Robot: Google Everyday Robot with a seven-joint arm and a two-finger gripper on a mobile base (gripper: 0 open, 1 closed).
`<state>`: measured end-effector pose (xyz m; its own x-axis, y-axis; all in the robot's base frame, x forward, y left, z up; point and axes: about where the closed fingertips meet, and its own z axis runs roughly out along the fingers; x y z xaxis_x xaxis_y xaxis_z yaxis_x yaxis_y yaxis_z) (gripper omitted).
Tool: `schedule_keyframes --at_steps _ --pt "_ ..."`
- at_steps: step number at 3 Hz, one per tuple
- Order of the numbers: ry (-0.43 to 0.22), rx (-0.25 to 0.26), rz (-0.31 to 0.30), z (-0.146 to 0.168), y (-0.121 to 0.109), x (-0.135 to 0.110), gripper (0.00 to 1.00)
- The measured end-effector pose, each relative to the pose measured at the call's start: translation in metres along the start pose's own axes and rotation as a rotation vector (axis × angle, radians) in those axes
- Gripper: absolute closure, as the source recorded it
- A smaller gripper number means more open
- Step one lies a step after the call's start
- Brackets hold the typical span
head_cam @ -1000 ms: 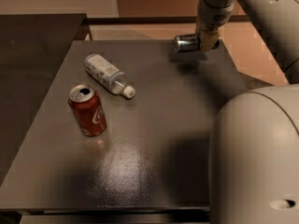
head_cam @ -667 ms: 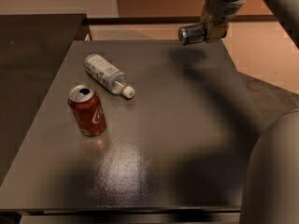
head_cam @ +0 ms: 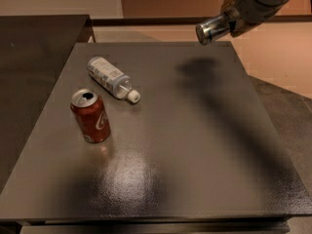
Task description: Place redbull can upright
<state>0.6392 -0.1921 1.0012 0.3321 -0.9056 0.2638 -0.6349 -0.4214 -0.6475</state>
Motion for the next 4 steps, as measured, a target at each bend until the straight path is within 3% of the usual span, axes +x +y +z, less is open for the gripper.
schedule_keyframes --at_steps 1,2,3,4 --pt "0.050 0.066 -0.147 -0.011 0.030 -0.011 1.00" --pt "0.092 0.093 -0.276 0.009 0.074 -0.028 1.00" --pt "0.133 0.130 -0.368 0.034 0.107 -0.040 1.00" --pt "0.175 0.204 -0.438 0.032 0.091 -0.040 1.00"
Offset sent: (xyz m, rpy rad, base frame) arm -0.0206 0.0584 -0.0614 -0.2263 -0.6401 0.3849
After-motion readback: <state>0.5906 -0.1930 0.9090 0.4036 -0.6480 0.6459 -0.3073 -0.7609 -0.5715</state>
